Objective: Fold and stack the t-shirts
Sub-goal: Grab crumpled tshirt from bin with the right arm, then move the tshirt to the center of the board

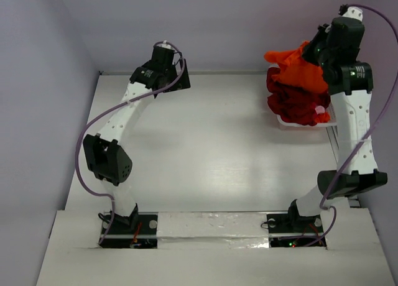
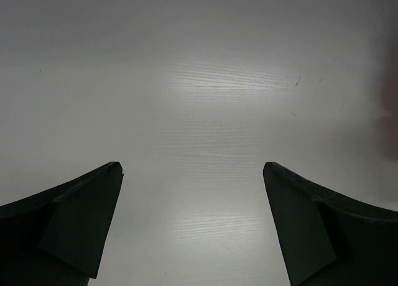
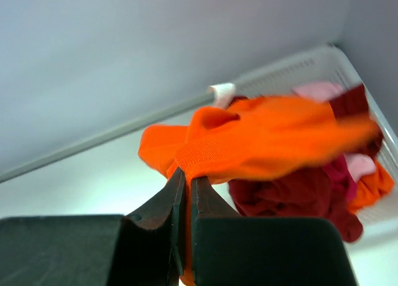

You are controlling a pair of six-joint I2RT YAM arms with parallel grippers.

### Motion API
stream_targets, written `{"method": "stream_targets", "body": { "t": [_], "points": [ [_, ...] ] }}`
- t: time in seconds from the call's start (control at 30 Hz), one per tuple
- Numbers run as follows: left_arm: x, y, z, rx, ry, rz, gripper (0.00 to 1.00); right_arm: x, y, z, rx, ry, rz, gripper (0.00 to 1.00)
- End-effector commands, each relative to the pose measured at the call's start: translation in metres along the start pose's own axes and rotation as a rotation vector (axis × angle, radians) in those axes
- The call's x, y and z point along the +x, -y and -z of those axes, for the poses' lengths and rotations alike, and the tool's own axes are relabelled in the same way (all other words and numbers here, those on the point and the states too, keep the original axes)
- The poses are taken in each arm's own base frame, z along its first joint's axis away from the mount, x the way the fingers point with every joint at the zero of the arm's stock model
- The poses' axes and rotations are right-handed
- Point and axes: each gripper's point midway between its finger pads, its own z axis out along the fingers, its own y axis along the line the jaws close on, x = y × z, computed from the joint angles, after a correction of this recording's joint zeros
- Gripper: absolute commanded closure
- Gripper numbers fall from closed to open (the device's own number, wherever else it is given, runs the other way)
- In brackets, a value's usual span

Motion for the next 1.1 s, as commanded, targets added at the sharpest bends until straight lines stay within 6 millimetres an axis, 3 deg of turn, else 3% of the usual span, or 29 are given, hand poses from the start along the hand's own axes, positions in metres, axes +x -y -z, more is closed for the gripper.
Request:
{"method": "stream_targets", "body": {
  "t": [0.0, 0.13, 0.33, 0.37, 0.5, 0.6, 0.67, 0.77, 1.07],
  "points": [
    [-0.013, 0.005, 0.024, 0.031, 0.071, 0.012, 0.01, -0.068, -0.038, 0.055, -0.206, 0.197, 0.007, 1.00],
    [0.000, 0.010, 0.022, 0.041, 0.054, 0.008, 0.01, -0.100, -0.043, 0.078, -0.226, 0.297, 0.024, 1.00],
    [0.006, 0.020, 0.027, 0.055, 0.045, -0.014, 0.01, -0.123, -0.059, 0.079, -0.284, 0.356, 0.054, 1.00],
    [0.005, 0.020, 0.028, 0.054, 0.047, -0.012, 0.01, -0.134, -0.063, 0.088, -0.303, 0.391, 0.052, 1.00],
    [0.012, 0.026, 0.031, 0.063, 0.047, -0.012, 0.01, -0.141, -0.093, 0.100, -0.469, 0.395, 0.035, 1.00],
    [0.011, 0.026, 0.033, 0.068, 0.062, 0.008, 0.01, -0.128, -0.127, 0.115, -0.662, 0.335, 0.052, 1.00],
    [0.011, 0.025, 0.033, 0.064, 0.069, 0.022, 0.01, -0.122, -0.137, 0.127, -0.729, 0.317, 0.063, 1.00],
    [0.011, 0.028, 0.037, 0.073, 0.088, 0.041, 0.01, -0.097, -0.153, 0.133, -0.809, 0.241, 0.088, 1.00],
    [0.006, 0.033, 0.046, 0.084, 0.134, 0.077, 0.01, -0.041, -0.196, 0.177, -1.004, 0.082, 0.168, 1.00]
  ]
}}
